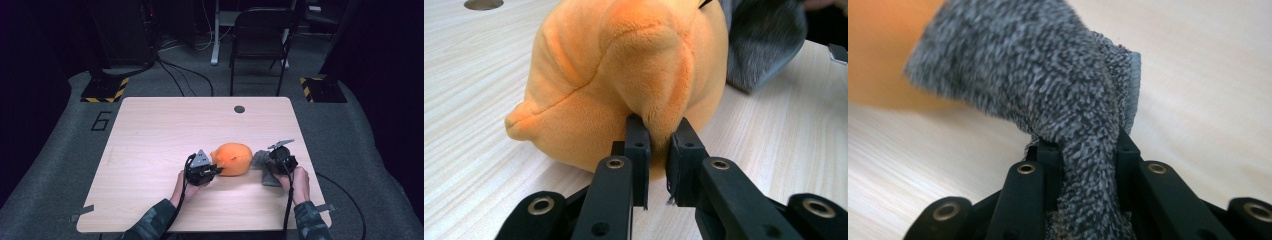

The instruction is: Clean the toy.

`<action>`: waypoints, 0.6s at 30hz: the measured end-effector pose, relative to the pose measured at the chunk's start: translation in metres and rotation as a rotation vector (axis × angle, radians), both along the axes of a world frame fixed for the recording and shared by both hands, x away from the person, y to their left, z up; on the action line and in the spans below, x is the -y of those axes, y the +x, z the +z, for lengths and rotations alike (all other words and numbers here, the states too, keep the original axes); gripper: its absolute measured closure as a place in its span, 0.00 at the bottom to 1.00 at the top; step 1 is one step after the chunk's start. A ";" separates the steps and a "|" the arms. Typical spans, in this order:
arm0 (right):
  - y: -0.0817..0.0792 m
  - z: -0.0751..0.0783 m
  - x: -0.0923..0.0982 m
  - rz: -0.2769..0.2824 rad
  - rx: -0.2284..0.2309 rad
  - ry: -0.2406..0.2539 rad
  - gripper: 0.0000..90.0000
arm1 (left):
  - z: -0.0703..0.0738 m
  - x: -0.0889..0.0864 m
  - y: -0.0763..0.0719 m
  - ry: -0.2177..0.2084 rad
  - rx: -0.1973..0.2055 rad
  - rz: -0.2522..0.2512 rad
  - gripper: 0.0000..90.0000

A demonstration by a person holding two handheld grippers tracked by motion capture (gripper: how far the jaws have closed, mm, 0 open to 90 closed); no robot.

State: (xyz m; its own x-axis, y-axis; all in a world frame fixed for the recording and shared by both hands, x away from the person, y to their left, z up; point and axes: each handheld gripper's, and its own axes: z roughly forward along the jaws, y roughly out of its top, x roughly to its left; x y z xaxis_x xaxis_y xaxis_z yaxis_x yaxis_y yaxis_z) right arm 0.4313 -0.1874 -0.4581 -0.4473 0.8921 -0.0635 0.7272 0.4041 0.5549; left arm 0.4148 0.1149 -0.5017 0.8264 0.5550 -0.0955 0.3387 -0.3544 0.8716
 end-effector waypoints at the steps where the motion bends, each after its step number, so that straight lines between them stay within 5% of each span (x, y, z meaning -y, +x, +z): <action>1: -0.003 0.008 0.001 0.008 0.040 0.016 0.82 | 0.000 0.000 0.000 0.000 0.000 -0.001 0.90; 5: -0.022 0.053 -0.019 0.070 0.193 0.106 0.82 | 0.000 0.001 0.000 0.002 0.008 -0.001 0.90; 8: -0.023 0.061 -0.035 0.120 0.221 0.099 0.82 | 0.000 0.001 0.000 0.001 0.008 0.000 0.90; 13: -0.009 0.056 -0.067 0.174 0.184 0.057 0.83 | -0.001 0.001 0.000 0.001 0.005 0.002 0.90; 18: 0.003 0.044 -0.074 0.184 0.126 0.028 0.84 | -0.002 0.001 0.000 0.012 0.012 -0.003 0.90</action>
